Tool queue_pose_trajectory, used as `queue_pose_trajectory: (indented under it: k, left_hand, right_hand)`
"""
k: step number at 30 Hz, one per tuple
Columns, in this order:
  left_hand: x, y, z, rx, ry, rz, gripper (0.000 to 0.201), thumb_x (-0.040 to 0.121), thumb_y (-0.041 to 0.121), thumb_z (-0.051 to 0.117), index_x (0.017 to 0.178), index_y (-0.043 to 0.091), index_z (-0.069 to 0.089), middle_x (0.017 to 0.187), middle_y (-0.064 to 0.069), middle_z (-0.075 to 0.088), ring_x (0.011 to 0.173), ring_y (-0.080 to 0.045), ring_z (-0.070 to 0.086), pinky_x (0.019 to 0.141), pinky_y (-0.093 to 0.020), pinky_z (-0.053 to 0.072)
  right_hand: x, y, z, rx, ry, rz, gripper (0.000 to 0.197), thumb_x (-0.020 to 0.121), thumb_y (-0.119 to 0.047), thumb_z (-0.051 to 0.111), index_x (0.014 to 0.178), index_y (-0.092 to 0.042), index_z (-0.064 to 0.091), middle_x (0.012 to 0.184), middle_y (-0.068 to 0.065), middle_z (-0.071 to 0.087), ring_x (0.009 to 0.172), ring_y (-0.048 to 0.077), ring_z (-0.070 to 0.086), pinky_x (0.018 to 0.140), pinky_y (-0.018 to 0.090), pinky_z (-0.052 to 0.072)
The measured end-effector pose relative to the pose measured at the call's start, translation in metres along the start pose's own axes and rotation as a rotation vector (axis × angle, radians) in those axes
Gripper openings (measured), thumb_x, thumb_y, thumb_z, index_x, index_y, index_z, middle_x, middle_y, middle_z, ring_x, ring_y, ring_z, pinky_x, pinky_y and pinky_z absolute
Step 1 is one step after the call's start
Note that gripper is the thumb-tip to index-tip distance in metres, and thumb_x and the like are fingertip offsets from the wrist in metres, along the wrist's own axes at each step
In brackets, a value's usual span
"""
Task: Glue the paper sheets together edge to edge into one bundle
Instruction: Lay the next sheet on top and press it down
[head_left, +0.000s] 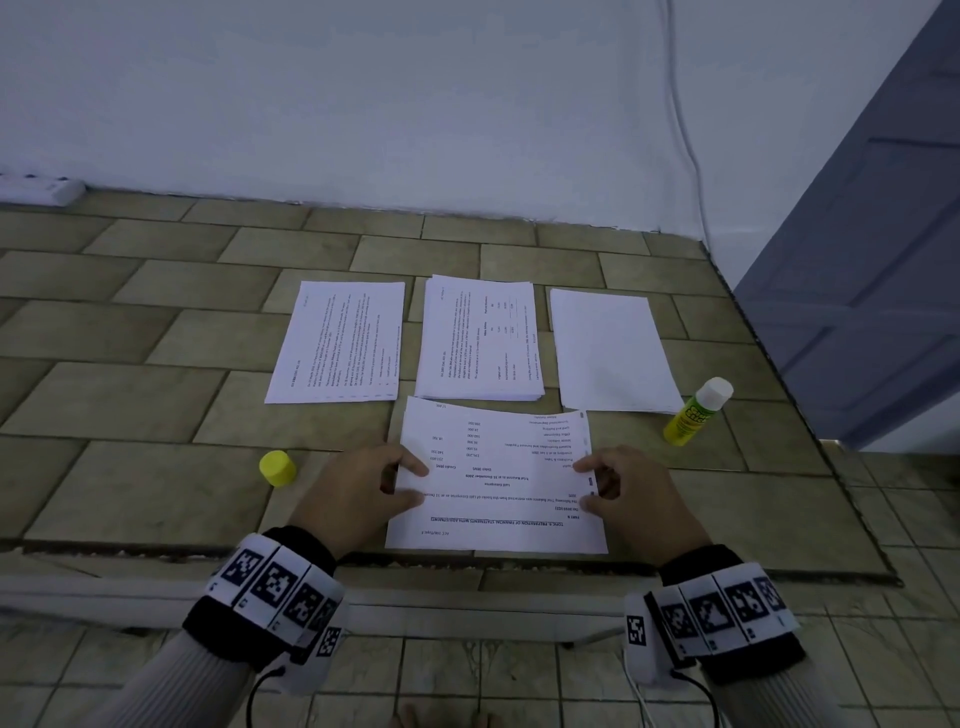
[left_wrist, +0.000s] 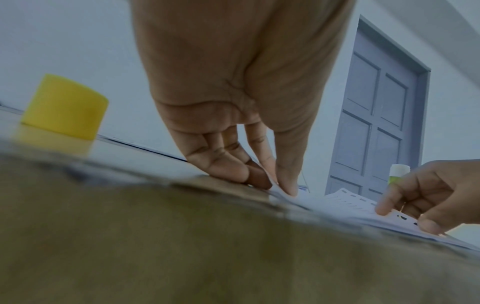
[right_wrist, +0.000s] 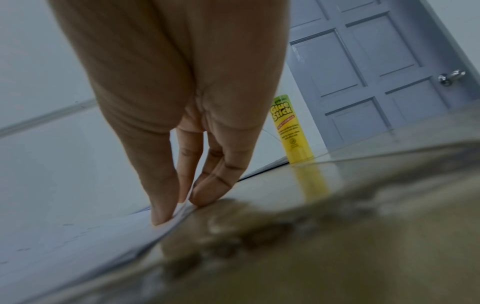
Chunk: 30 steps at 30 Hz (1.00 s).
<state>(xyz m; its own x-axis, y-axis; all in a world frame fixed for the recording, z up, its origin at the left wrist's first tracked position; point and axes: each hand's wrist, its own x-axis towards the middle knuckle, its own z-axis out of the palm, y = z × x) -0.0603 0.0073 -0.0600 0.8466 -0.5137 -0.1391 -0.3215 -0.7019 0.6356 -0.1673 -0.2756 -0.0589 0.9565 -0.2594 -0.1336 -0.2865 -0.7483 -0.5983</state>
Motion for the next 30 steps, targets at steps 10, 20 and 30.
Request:
queue_pose_trajectory:
  k: [10,20,30]
  left_hand:
    - [0.001,0.002,-0.002,0.003,0.005,0.002,0.027,0.081,0.024,0.078,0.084,0.042,0.058,0.063,0.010,0.053,0.058,0.002,0.050,0.053,-0.012,0.036]
    - [0.003,-0.007,0.002,0.288,0.060,0.008,0.029,0.079,0.047,0.074,0.102,0.031,0.067,0.115,0.007,0.053,0.102,-0.012,0.053,0.079,-0.028,0.046]
    - [0.017,-0.001,0.035,0.478,0.075,0.115,0.104,0.079,0.077,-0.017,0.155,0.012,0.013,0.163,-0.003,0.002,0.148,-0.013,-0.011,0.121,-0.051,0.002]
  right_hand:
    - [0.000,-0.002,-0.001,0.001,-0.013,0.005,0.033,0.079,-0.007,0.073,0.109,-0.015,0.064,0.103,0.002,0.056,0.083,0.009,0.054,0.074,0.011,0.042]
    - [-0.001,-0.007,0.001,-0.121,-0.028,0.016,0.034,0.086,-0.013,0.067,0.118,-0.018,0.060,0.112,0.000,0.044,0.093,0.012,0.051,0.092,0.023,0.046]
    - [-0.006,-0.042,0.009,-0.407,0.024,-0.065,0.041,0.090,-0.038,0.056,0.129,-0.027,0.050,0.140,0.001,0.036,0.126,0.019,0.035,0.098,0.031,0.040]
